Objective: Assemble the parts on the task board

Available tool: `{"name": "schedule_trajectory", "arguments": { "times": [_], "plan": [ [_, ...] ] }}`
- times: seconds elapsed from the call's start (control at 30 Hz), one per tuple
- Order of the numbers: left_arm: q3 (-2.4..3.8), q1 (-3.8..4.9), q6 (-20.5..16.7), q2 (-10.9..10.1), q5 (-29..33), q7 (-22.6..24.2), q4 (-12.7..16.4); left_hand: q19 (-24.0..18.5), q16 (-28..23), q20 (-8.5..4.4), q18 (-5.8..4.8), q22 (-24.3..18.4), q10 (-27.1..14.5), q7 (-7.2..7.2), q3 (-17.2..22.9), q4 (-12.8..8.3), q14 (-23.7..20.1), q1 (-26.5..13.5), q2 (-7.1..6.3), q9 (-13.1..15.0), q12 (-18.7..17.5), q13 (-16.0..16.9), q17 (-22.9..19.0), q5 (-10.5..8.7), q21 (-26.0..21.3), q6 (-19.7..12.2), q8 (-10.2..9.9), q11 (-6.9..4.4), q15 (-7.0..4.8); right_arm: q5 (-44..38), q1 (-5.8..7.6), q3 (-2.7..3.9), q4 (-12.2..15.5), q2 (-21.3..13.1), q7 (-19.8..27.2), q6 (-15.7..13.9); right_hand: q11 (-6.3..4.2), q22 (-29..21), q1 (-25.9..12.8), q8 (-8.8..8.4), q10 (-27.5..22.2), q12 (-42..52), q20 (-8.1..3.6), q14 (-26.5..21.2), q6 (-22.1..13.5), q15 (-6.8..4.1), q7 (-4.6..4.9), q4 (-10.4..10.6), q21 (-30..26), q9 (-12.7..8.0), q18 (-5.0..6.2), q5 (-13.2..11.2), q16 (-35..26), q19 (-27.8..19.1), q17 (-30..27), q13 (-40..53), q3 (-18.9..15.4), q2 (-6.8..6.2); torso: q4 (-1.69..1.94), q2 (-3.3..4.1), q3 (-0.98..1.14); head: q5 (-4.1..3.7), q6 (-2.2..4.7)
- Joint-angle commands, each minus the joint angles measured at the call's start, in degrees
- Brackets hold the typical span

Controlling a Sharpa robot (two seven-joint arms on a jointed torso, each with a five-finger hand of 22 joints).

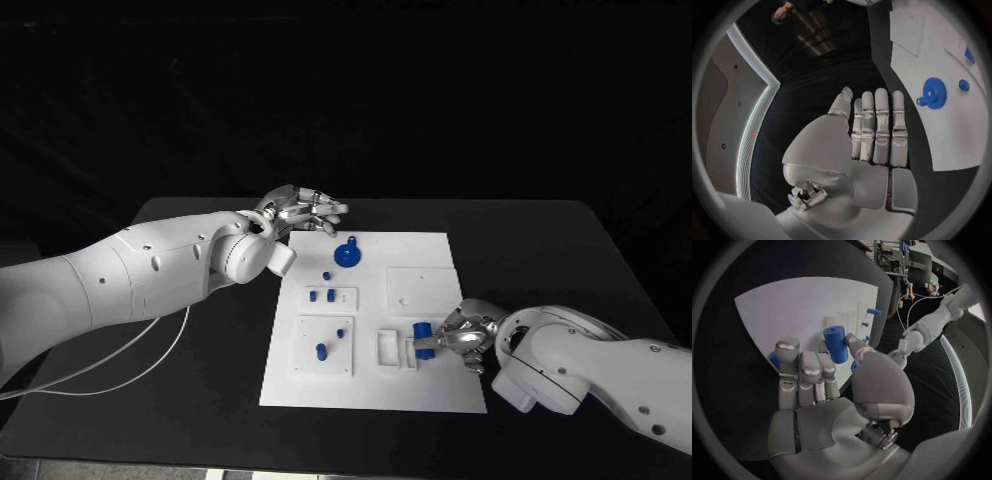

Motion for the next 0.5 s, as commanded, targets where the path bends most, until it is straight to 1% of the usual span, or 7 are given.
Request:
{"name": "schedule_trajectory", "arguments": {
  "times": [0.03,0.07,0.17,0.2,0.27,0.33,0.5],
  "plan": [
    [0.04,0.01,0.61,0.15,0.42,0.21,0.03,0.34,0.26,0.0,-0.84,-0.05,-0.34,0.13,-0.21,0.01,-0.41,0.4,0.13,-0.07,0.2,-0.04,-0.06,0.29,0.28,-0.1,-0.35,0.07,-0.1,2.11,0.24,0.05,0.75,0.13,-0.64,-0.35,-0.33,4.35,-0.36,0.06,0.28,-0.24,-0.21,-0.04,0.7,-0.45,-0.05,0.28,0.25,-0.22,-0.53,0.28,0.28,3.12,-0.08,-0.08,-0.45,-0.65,0.09,0.01,-0.04,0.05,0.1],
    [0.04,0.01,0.65,0.17,0.42,0.17,0.03,0.34,0.26,0.0,-0.84,-0.05,-0.34,0.13,-0.21,0.01,-0.41,0.4,0.13,-0.07,0.2,-0.04,-0.06,0.29,0.28,-0.1,-0.35,0.07,-0.1,2.33,0.3,0.06,0.85,0.21,-0.69,-0.07,-0.34,4.35,-0.31,0.06,0.28,-0.26,-0.22,-0.04,0.77,-0.46,-0.07,0.37,0.25,-0.27,-0.54,0.29,0.27,3.12,-0.09,-0.09,-0.51,-0.66,0.11,0.02,-0.04,0.05,0.09],
    [0.03,0.01,0.77,0.26,0.42,0.07,0.03,0.34,0.26,0.0,-0.84,-0.05,-0.34,0.13,-0.21,0.01,-0.41,0.4,0.13,-0.07,0.2,-0.04,-0.06,0.29,0.28,-0.1,-0.35,0.07,-0.1,2.77,0.39,0.07,0.97,0.47,-0.84,0.65,-0.42,4.31,-0.12,0.05,0.14,-0.56,-0.29,-0.08,1.0,-0.53,-0.17,0.43,0.11,-0.52,-0.58,3.51,0.21,3.07,-0.16,-0.25,-0.56,-0.59,0.2,0.05,-0.03,0.07,0.22],
    [0.03,0.01,0.81,0.29,0.42,0.04,0.04,0.34,0.26,0.0,-0.84,-0.05,-0.34,0.13,-0.21,0.01,-0.41,0.4,0.13,-0.07,0.2,-0.04,-0.06,0.29,0.28,-0.1,-0.35,0.07,-0.1,2.87,0.41,0.07,0.95,0.6,-0.9,0.94,-0.44,4.32,-0.1,0.05,0.16,-0.53,-0.29,-0.09,0.99,-0.53,-0.17,0.37,0.13,-0.54,-0.59,3.69,0.19,3.07,-0.18,-0.23,-0.55,-0.58,0.23,0.05,-0.04,0.07,0.27],
    [0.03,0.01,0.88,0.35,0.41,0.0,0.05,0.34,0.26,0.02,-0.85,-0.17,-0.38,0.16,-0.27,-0.03,-0.46,0.41,0.08,-0.11,0.17,-0.06,-0.09,0.33,0.29,-0.08,-0.42,0.09,-0.09,3.0,0.44,0.07,0.87,0.9,-1.08,1.55,-0.44,4.31,-0.41,0.05,0.12,-0.68,-0.32,-0.09,1.08,-0.54,-0.19,0.1,0.04,-0.72,-0.64,3.55,0.13,3.07,-0.23,-0.31,-0.7,-0.47,0.15,0.04,-0.04,0.16,0.34],
    [0.02,0.01,0.93,0.42,0.41,-0.05,0.04,0.34,0.26,0.02,-0.85,-0.17,-0.38,0.16,-0.27,-0.03,-0.46,0.41,0.08,-0.11,0.17,-0.06,-0.09,0.33,0.29,-0.08,-0.42,0.09,-0.09,3.15,0.46,0.07,0.77,1.25,-1.25,2.07,-0.41,4.28,-0.56,0.05,0.05,-0.77,-0.3,-0.1,1.06,-0.51,-0.15,0.24,-0.1,-0.78,-0.64,2.33,0.09,3.05,-0.25,-0.36,-0.92,-0.56,0.11,0.05,-0.05,0.36,0.31],
    [0.01,0.01,1.06,0.47,0.4,-0.12,0.07,0.34,0.26,0.02,-0.85,-0.17,-0.38,0.16,-0.27,-0.03,-0.46,0.41,0.08,-0.11,0.17,-0.06,-0.09,0.33,0.29,-0.08,-0.42,0.09,-0.09,3.28,0.48,0.05,0.66,2.05,-1.4,2.47,-0.38,4.33,-0.55,0.06,0.01,-0.87,-0.28,-0.09,1.09,-0.49,-0.12,0.7,0.01,-0.82,-0.64,0.97,0.07,3.06,-0.25,-0.43,-1.2,-0.8,0.06,0.07,0.0,0.53,0.27]
  ]
}}
